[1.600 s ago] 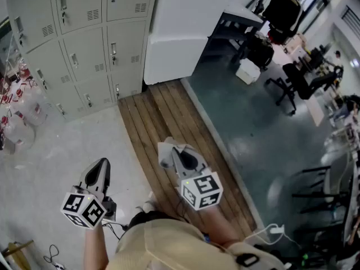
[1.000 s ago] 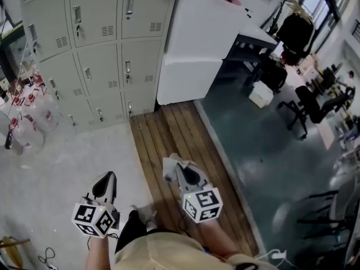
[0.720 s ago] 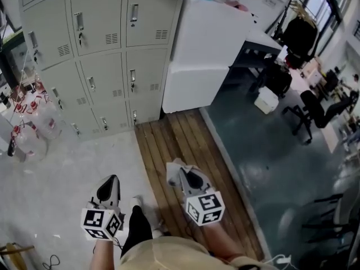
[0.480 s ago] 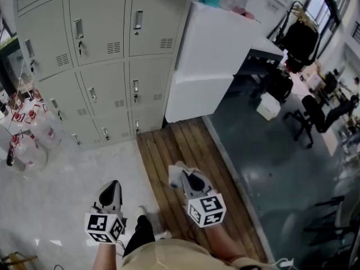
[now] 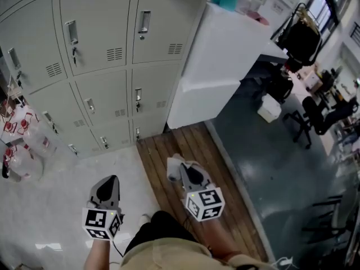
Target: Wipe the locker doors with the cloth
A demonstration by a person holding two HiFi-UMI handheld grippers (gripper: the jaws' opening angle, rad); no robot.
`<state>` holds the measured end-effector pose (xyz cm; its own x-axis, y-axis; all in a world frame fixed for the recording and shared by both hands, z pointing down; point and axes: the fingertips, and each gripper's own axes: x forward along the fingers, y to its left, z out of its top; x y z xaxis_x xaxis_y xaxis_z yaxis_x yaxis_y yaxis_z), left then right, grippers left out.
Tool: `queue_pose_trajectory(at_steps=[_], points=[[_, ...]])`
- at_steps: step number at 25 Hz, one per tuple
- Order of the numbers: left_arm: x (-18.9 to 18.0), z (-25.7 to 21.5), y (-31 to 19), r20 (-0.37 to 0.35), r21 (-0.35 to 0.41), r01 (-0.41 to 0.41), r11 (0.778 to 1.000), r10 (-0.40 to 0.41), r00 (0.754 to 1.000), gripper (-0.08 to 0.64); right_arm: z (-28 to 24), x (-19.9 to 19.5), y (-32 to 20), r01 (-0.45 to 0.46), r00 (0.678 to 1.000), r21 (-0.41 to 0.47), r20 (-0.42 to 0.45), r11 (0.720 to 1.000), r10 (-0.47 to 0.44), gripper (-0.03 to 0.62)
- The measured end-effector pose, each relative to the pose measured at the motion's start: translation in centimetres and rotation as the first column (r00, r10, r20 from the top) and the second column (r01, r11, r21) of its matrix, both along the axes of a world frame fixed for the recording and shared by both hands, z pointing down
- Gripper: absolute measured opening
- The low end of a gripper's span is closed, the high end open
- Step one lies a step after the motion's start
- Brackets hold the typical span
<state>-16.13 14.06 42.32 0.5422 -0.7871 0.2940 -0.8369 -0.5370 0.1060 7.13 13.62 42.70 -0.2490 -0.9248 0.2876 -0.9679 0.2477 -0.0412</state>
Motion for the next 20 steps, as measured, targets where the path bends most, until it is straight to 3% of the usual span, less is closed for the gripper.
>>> queue_pose_trajectory(at_steps=[11, 20], points=[[-0.2, -0.7, -7.4, -0.015, 0.025, 0.042, 0.999, -0.042, 0.999, -0.006, -1.0, 0.0, -10.5, 0.015, 0.997, 0.039, -0.082, 0.999, -0.012, 0.005], [2.5, 0.3, -15.4, -0.027, 0.014, 0.129, 0.992, -0.128, 0.991, -0.006, -0.7, 0.9, -21.6, 0.133, 0.978, 0.061, -0.169, 0.989, -0.122, 0.005]])
